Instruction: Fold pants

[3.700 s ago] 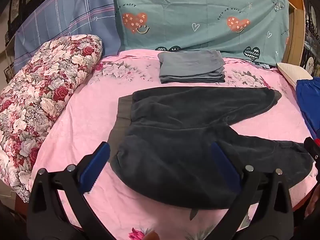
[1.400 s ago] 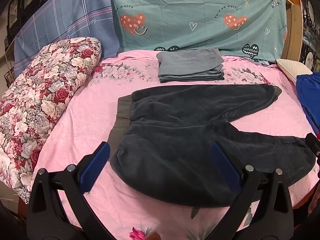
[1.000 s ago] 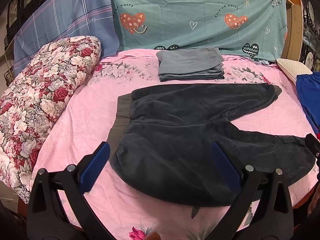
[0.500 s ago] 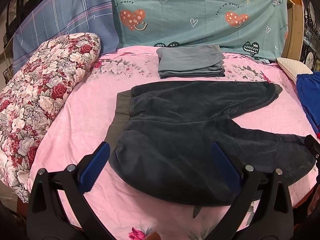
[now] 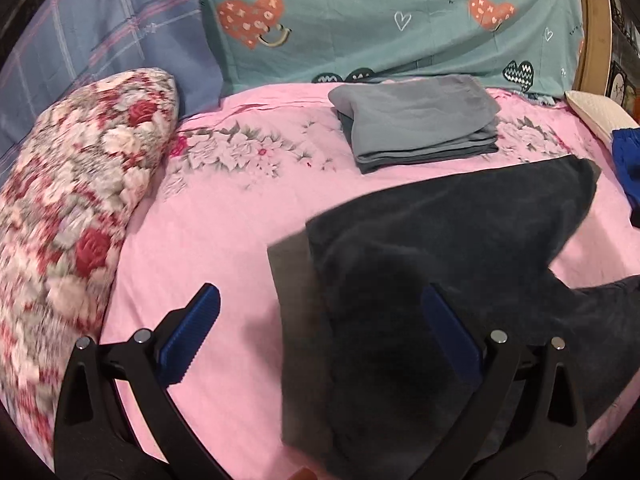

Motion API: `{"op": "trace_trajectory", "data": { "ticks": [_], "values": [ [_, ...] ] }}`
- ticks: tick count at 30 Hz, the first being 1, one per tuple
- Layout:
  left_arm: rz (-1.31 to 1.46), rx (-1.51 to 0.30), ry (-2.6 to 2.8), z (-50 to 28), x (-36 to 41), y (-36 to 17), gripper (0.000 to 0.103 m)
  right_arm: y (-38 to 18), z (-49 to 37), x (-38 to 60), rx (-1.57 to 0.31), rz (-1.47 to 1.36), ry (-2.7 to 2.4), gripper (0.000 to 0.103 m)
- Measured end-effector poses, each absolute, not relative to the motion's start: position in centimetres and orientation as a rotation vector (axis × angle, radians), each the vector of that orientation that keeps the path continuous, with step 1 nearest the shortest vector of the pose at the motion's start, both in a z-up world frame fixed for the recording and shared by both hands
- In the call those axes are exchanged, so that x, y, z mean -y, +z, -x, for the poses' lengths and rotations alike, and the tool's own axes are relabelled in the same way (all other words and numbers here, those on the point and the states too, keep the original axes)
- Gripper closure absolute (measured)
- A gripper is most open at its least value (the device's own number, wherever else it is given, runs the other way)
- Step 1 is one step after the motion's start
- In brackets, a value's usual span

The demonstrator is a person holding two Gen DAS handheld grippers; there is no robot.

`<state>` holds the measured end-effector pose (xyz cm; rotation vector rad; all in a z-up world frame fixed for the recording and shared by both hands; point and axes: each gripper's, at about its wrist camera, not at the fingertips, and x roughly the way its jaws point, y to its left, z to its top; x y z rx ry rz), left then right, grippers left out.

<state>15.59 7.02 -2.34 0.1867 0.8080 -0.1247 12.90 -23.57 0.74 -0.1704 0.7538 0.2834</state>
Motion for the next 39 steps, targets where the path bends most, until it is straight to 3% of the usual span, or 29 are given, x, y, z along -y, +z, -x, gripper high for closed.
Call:
{"op": "trace_trajectory", "data": {
  "ticks": [6,11,12,14,15,22,23,24,25,26,27,29,33,39],
  "values": [
    [-0.223,-0.904,-0.151,-24.4,-6.6,-5.7,0.002,-2.2,-24.3,22.6,-0.876,0.203,0.363,0.002],
    [-0.321,-0.922,-0.202,-27.6,-3.9,-7.3,0.003,-4.5,-28.7,21.9,-0.921,0.265,0.427,0.007],
    [-0.344,-0.924,-0.199,-27.9,-3.5,-7.6,0.007,-5.2,-29.4,21.7,-0.936,0.294,0.439,0.009],
    [-0.356,-0.981,-0.201,-28.6,-3.5,-9.0,0.027,-6.1,-30.0,21.2,-0.955,0.341,0.458,0.012],
    [-0.346,-1.009,-0.214,-28.8,-3.6,-9.5,0.047,-6.7,-30.3,21.0,-0.968,0.361,0.484,0.012],
    [-0.318,-1.0,-0.238,-28.1,-4.3,-10.2,0.048,-9.3,-31.9,21.0,-0.99,0.463,0.511,0.012],
    [-0.324,-0.998,-0.234,-28.0,-4.1,-10.3,0.048,-9.9,-32.2,20.9,-1.019,0.464,0.518,0.017],
    [-0.327,-0.997,-0.232,-28.0,-4.0,-10.3,0.05,-10.7,-32.5,21.0,-1.059,0.449,0.548,0.032],
    [-0.334,-0.999,-0.225,-27.9,-3.8,-10.3,0.052,-10.8,-32.7,21.5,-1.085,0.377,0.605,0.039],
    [-0.34,-0.995,-0.214,-27.7,-3.7,-10.3,0.053,-10.8,-32.7,21.6,-1.087,0.368,0.612,0.051],
    [-0.342,-0.989,-0.203,-27.6,-3.7,-10.1,0.056,-10.5,-32.6,21.6,-1.089,0.364,0.641,0.069],
    [-0.34,-0.988,-0.192,-27.8,-3.9,-9.8,0.062,-10.2,-32.3,21.6,-1.096,0.348,0.669,0.08],
    [-0.322,-0.984,-0.176,-27.7,-4.2,-9.0,0.073,-9.2,-31.2,21.7,-1.056,0.341,0.646,0.085],
    [-0.321,-0.928,-0.159,-25.5,-4.1,-5.9,0.079,-4.9,-27.9,22.2,-0.928,0.335,0.61,0.086]
  ]
}}
